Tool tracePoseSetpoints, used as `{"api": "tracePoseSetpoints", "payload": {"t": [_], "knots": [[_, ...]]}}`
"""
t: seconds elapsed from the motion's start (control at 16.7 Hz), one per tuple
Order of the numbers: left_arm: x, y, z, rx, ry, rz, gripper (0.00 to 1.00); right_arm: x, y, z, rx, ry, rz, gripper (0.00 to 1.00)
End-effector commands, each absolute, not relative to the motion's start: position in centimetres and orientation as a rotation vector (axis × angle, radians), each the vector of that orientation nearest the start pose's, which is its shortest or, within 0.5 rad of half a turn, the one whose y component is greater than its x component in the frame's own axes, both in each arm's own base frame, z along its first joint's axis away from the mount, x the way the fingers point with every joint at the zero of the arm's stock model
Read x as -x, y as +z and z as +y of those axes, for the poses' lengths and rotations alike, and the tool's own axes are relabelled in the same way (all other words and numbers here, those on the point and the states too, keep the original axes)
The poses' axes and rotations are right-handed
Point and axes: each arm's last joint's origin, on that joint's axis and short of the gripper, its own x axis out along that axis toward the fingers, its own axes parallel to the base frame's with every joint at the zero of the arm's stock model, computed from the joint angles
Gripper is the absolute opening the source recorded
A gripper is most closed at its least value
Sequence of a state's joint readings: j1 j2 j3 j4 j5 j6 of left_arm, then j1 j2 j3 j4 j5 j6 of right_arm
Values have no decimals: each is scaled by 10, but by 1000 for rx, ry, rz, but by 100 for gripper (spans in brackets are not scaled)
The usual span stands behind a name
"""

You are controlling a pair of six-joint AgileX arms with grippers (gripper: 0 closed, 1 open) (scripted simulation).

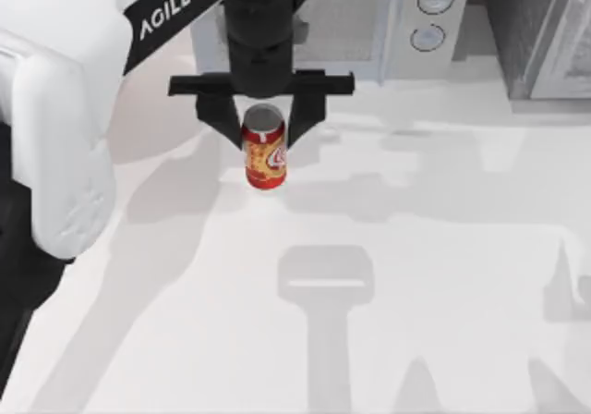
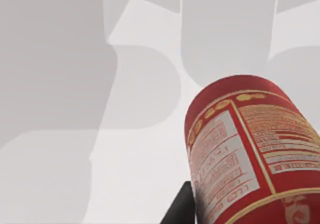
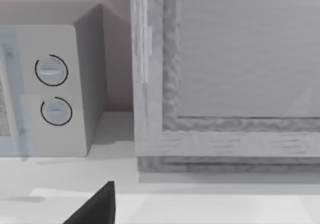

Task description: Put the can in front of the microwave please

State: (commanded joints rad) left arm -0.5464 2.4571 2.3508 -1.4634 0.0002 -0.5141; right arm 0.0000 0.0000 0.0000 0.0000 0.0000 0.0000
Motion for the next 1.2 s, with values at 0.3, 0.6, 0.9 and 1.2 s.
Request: {"api": "tracePoseSetpoints", "payload": {"t": [0.3, 0.6, 0.9, 1.2], "knots": [[-414, 202, -244, -19, -12, 1567, 98, -106, 160, -1, 0, 0, 0, 100], [-414, 202, -244, -19, -12, 1567, 100, -106, 160, -1, 0, 0, 0, 100], [-415, 202, -243, -19, -11, 1568, 100, -106, 160, -1, 0, 0, 0, 100], [-417, 218, -246, -20, -12, 1569, 100, -106, 160, -1, 0, 0, 0, 100]]}}
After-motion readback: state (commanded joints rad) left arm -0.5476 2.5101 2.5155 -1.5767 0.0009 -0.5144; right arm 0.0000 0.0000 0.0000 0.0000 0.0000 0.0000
